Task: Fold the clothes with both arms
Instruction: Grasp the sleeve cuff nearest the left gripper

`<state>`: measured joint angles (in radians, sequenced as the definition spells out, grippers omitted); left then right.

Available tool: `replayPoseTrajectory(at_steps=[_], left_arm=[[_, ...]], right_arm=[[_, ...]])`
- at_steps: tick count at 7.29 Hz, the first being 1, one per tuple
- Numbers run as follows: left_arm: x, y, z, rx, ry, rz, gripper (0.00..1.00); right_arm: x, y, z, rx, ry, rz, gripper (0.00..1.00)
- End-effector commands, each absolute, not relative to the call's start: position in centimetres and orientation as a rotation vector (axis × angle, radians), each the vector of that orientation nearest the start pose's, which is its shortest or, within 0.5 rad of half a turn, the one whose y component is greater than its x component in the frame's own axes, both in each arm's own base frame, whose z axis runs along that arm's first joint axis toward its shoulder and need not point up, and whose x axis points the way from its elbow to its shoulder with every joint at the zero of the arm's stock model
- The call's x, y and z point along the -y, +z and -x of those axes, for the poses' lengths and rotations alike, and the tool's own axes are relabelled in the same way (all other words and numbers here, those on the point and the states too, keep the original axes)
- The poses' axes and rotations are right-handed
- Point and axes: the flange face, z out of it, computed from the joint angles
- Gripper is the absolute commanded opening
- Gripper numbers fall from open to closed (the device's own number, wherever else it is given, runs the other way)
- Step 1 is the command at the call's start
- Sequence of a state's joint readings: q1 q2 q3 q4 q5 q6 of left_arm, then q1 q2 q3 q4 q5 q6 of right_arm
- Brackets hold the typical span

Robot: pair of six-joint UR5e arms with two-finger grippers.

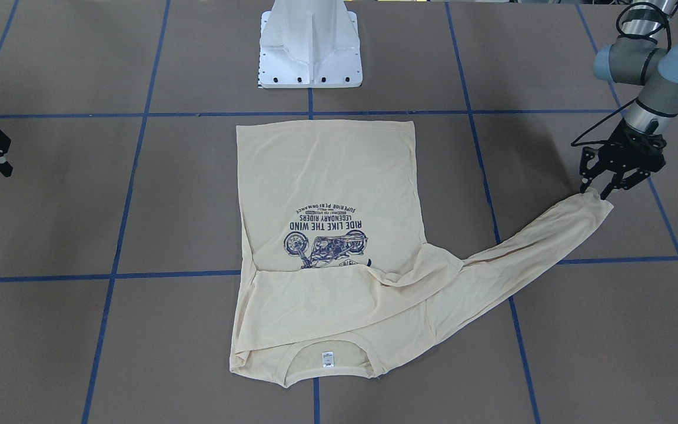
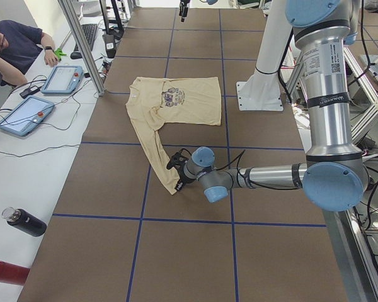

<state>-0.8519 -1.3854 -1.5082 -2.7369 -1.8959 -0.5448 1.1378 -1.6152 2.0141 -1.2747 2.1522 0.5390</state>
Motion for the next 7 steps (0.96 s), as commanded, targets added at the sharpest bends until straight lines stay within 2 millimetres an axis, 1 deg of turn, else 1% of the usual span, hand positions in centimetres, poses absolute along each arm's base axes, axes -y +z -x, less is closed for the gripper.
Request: replayPoseTrajectory(at_steps=[1,2,3,4,5,6,7], left_arm=[[39.4,65.5,-21.0,-0.788,0.31,-0.565,0.22],[39.3,65.7,-20.9,-0.785,0.309,-0.561,0.0],[39.4,65.6,-21.0,-0.787,0.309,-0.564,0.0],[39.3,65.1,-21.0,-0.8,0.313,-0.58,0.0],[39.4,63.7,-21.2,-0.826,0.326,-0.585,0.0],[39.7,62.4,-21.5,-0.867,0.346,-0.551,0.0],[40.8,61.4,-21.7,-0.872,0.347,-0.539,0.0]], right_arm=[[46.2,43.5,12.7,0.807,-0.103,-0.335,1.0],[46.2,43.5,12.7,0.808,-0.101,-0.334,1.0],[46.2,43.4,12.8,0.808,-0.102,-0.336,1.0],[46.2,43.3,12.8,0.809,-0.102,-0.337,1.0],[46.3,43.3,12.8,0.809,-0.104,-0.339,1.0],[46.4,43.3,12.8,0.809,-0.104,-0.339,1.0],[46.5,43.4,12.9,0.809,-0.102,-0.337,1.0]])
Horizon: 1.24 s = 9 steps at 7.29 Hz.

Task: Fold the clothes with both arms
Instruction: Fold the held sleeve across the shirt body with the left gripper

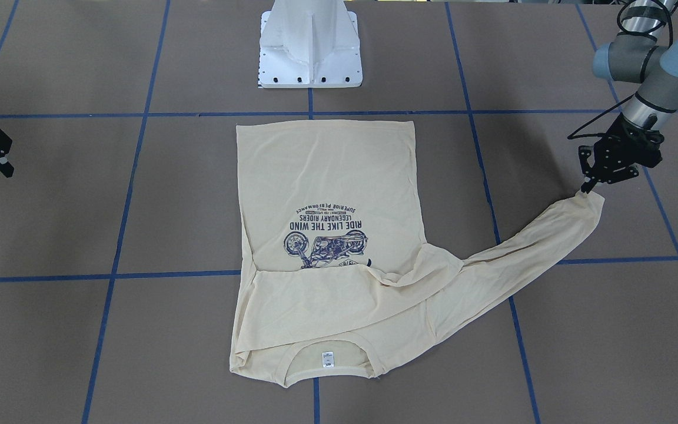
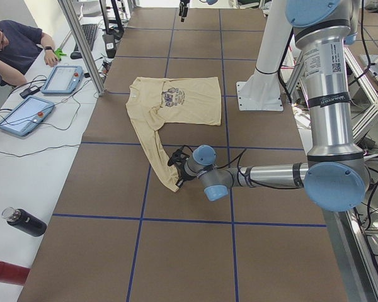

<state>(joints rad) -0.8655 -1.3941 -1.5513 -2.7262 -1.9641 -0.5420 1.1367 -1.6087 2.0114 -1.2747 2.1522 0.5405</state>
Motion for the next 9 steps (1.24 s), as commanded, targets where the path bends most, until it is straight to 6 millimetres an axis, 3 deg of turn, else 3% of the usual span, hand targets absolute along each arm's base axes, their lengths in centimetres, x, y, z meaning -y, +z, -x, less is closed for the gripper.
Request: replayPoseTrajectory(at_steps=[1,4,5,6,7,8,9], left_arm=[[43.8,58.1,-23.2,-0.86,0.351,-0.551,0.0],[53.9,40.4,-30.5,-0.811,0.355,-0.505,0.0],[56.5,33.4,-32.9,-0.79,0.351,-0.464,0.0],[58.5,24.8,-34.9,-0.768,0.345,-0.417,0.0],[58.9,18.7,-35.9,-0.759,0.329,-0.384,0.0],[58.0,14.5,-39.7,-0.781,0.295,-0.342,0.0],[58.1,10.3,-45.7,-0.803,0.249,-0.275,0.0]], right_arm=[[46.6,43.2,12.9,0.81,-0.102,-0.339,1.0],[46.7,43.2,13.0,0.811,-0.1,-0.339,1.0],[46.8,43.4,13.0,0.809,-0.1,-0.336,1.0],[46.8,43.4,13.1,0.81,-0.101,-0.335,1.0],[46.8,43.4,13.0,0.809,-0.1,-0.336,1.0],[46.8,43.3,13.0,0.811,-0.099,-0.336,1.0],[46.8,43.4,13.1,0.811,-0.099,-0.334,1.0]])
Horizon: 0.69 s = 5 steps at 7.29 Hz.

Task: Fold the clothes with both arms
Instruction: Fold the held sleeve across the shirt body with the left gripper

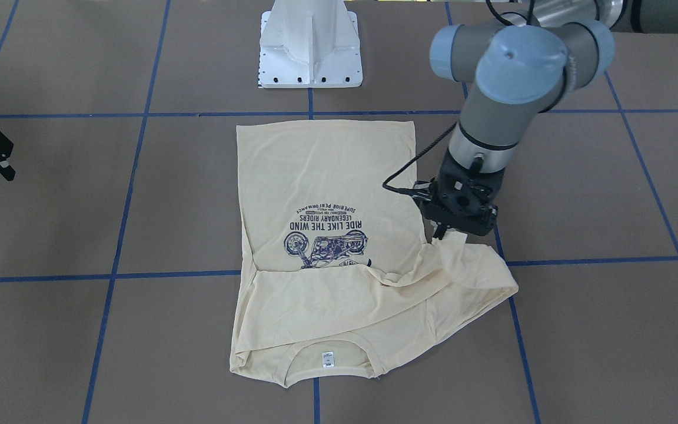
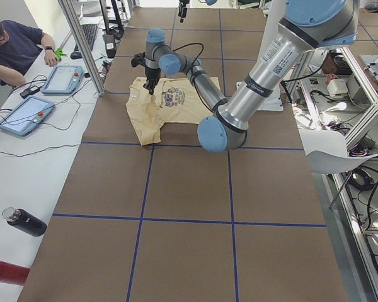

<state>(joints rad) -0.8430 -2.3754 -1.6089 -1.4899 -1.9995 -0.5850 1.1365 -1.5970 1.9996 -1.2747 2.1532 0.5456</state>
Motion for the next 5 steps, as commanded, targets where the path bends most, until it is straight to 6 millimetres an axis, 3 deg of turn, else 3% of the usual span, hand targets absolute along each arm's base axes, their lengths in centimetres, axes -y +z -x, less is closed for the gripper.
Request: replayPoseTrajectory(at_steps=[1,2,4,5], left_arm=[[58.2,6.7,-50.9,-0.774,0.207,-0.251,0.0],[57.1,4.9,-56.1,-0.74,0.18,-0.224,0.0],[54.9,2.7,-61.8,-0.767,0.114,-0.168,0.0],[54.4,1.6,-63.8,-0.797,0.066,-0.162,0.18]], right_arm=[[46.9,43.3,13.1,0.811,-0.099,-0.336,1.0],[46.9,43.3,13.1,0.811,-0.099,-0.336,1.0],[46.9,43.3,13.1,0.81,-0.097,-0.336,1.0],[46.8,43.4,13.0,0.808,-0.096,-0.334,1.0]])
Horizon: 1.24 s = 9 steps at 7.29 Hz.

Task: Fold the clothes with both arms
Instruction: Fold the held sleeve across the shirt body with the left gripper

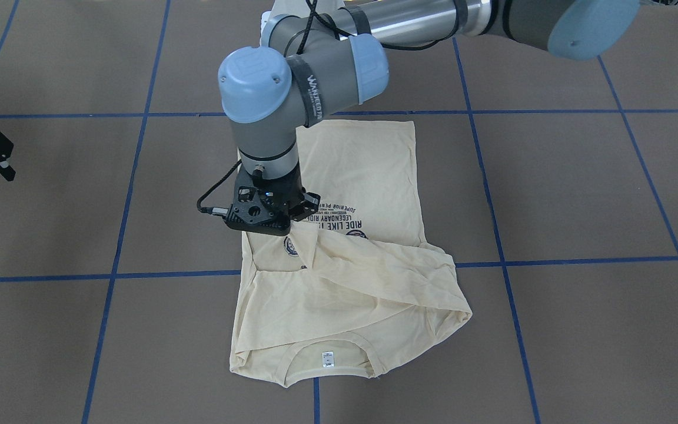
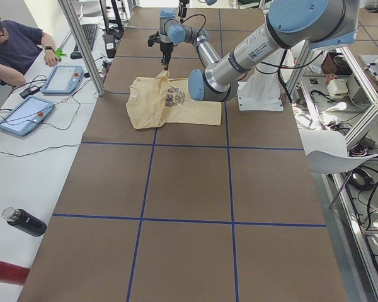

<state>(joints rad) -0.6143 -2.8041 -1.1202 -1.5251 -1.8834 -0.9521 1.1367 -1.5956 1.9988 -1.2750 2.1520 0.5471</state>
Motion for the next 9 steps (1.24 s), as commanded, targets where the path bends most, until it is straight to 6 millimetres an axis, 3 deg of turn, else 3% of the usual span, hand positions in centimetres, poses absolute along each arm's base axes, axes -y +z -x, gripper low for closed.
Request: replayPoseTrajectory(at_steps=[1,3,4,5,6,7,8,9], left_arm=[[54.3,1.6,-64.6,-0.827,0.061,-0.174,0.99],[54.0,0.9,-64.4,-0.841,0.067,-0.183,1.0],[53.6,0.3,-63.5,-0.862,0.072,-0.201,1.0],[52.7,2.1,-61.9,-0.885,0.077,-0.215,1.0],[50.7,6.1,-58.8,-0.911,0.089,-0.238,1.0],[48.0,10.3,-54.4,-0.935,0.131,-0.278,1.0],[45.6,14.2,-50.7,-0.942,0.133,-0.288,1.0],[43.5,16.5,-48.1,-0.948,0.143,-0.298,1.0]], right_arm=[[46.9,43.4,13.1,0.808,-0.096,-0.334,1.0],[47.5,41.8,13.5,0.832,-0.071,-0.344,1.0],[48.4,39.4,14.3,0.87,-0.005,-0.341,1.0],[48.6,36.7,16.9,0.915,0.05,-0.315,1.0],[48.2,34.5,20.5,0.93,0.092,-0.306,1.0],[45.9,32.7,24.5,0.938,0.112,-0.298,1.0],[43.0,30.8,27.1,0.97,0.138,-0.281,1.0],[39.3,28.9,30.2,0.991,0.172,-0.236,1.0]])
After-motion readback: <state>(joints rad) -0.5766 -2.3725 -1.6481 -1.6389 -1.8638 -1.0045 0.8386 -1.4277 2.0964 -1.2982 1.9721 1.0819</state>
